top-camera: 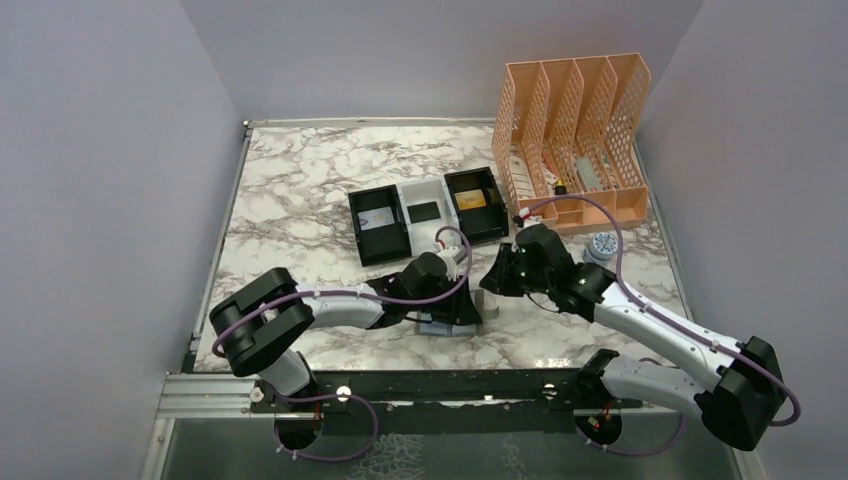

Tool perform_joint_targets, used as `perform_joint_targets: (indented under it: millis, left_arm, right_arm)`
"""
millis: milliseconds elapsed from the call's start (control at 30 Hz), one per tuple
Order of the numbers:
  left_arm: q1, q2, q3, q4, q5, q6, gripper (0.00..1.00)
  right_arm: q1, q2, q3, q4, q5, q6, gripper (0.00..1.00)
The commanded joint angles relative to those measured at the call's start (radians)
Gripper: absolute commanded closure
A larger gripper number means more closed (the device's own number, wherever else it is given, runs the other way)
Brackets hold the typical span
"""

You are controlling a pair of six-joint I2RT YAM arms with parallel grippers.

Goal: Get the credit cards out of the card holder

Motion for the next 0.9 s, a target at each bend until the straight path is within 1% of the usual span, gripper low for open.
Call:
perform_joint_targets:
  millis: [0,167,267,433,467,533,567,667,767,867]
  left_arm:
    - [-0.028,0.016,-0.026,0.021,-0.017,0.023,0.63]
    - [-0.043,0.021,-0.037,0.022,-0.033,0.031,0.65]
    - [-0.048,0.021,-0.033,0.021,-0.023,0.032,0.64]
    - [-0.051,0.011,-0.039,0.022,-0.019,0.043,0.63]
    - [-0.051,0.007,-0.041,0.022,-0.019,0.044,0.63]
    - [-0.051,-0.011,-0.052,0.021,-0.015,0.046,0.62]
    - [-0.051,-0.027,-0.058,0.017,-0.013,0.046,0.62]
    - [-0.051,-0.115,-0.060,-0.064,-0.058,0.055,0.61]
    - [-0.050,-0.206,-0.036,-0.258,-0.171,0.118,0.54]
    - [-0.031,-0.275,-0.035,-0.377,-0.267,0.149,0.50]
  right_arm:
    - [-0.001,0.039,-0.033,0.113,-0.123,0.009,0.86]
    - [-0.001,0.125,-0.048,0.159,-0.194,0.003,0.91]
    - [-0.002,0.180,-0.052,0.180,-0.244,-0.003,0.94]
    - [-0.001,0.228,-0.111,0.274,-0.283,0.009,0.94]
    - [-0.001,0.257,-0.116,0.292,-0.297,-0.005,0.94]
    - [-0.001,0.305,-0.103,0.266,-0.249,-0.021,0.95]
    - [-0.002,0.322,-0.116,0.282,-0.232,-0.022,0.95]
    - [-0.001,0.370,-0.117,0.269,-0.174,-0.048,0.94]
    - [-0.001,0.404,-0.117,0.245,-0.135,-0.087,0.90]
    - [-0.001,0.400,-0.137,0.252,-0.125,-0.106,0.87]
